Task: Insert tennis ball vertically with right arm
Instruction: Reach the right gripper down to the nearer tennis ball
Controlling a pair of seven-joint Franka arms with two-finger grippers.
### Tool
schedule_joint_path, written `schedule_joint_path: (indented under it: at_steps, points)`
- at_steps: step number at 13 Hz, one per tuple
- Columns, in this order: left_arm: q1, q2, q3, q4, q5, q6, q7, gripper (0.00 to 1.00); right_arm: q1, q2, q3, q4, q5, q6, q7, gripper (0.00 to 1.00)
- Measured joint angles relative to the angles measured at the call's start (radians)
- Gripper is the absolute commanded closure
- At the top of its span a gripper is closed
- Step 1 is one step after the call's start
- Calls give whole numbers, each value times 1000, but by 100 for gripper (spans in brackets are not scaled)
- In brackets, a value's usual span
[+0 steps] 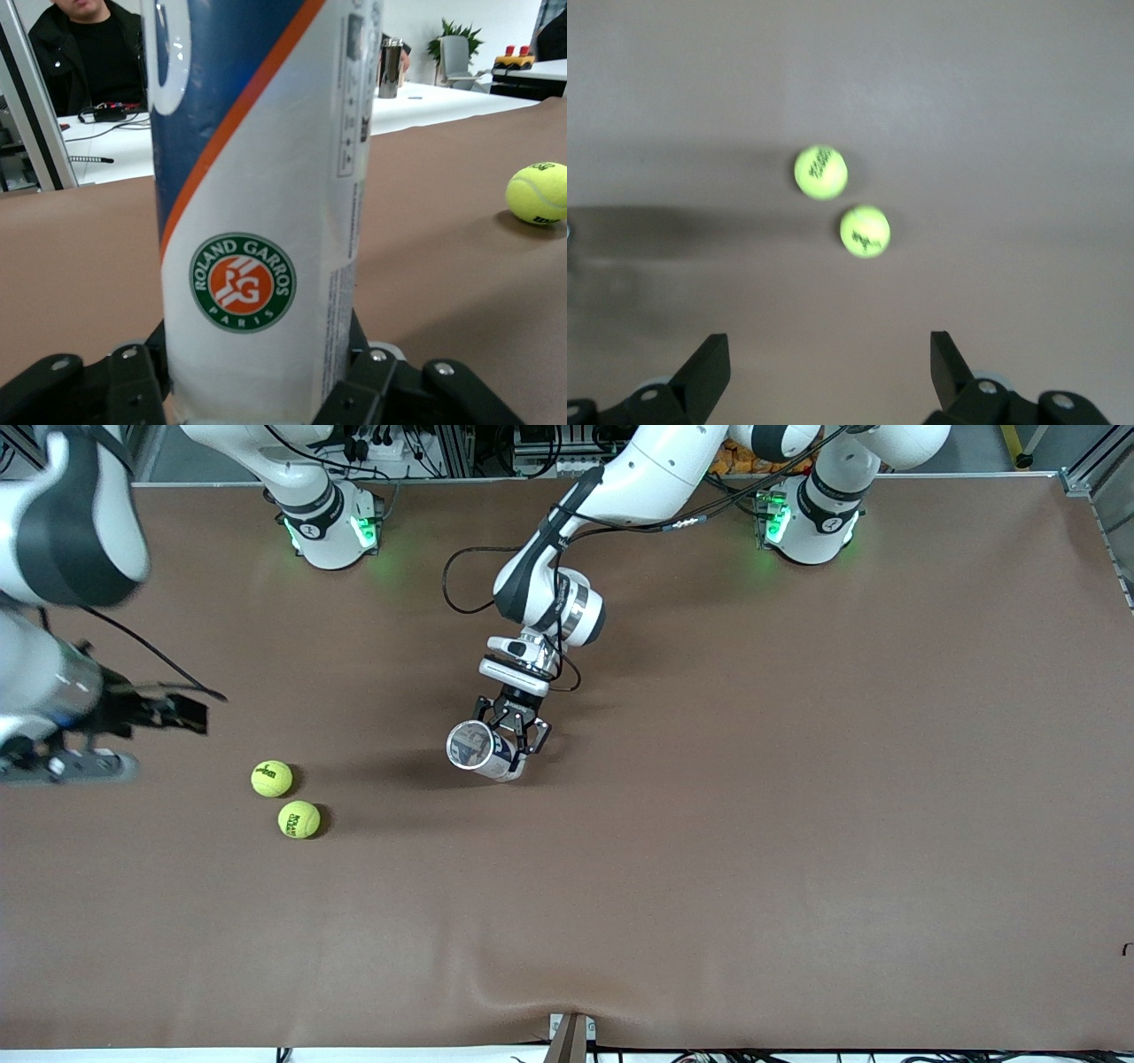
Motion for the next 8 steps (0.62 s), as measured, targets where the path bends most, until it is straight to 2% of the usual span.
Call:
schedule_joint_path:
  at_steps: [4,8]
  points:
    - [-1,19,-22,0,37,-52,-55,28,13,182,-2,-55,0,301,0,0]
    - [-2,38,-40,0,55,-117,-88,28,-11,289,-13,-137,23,458,1,0]
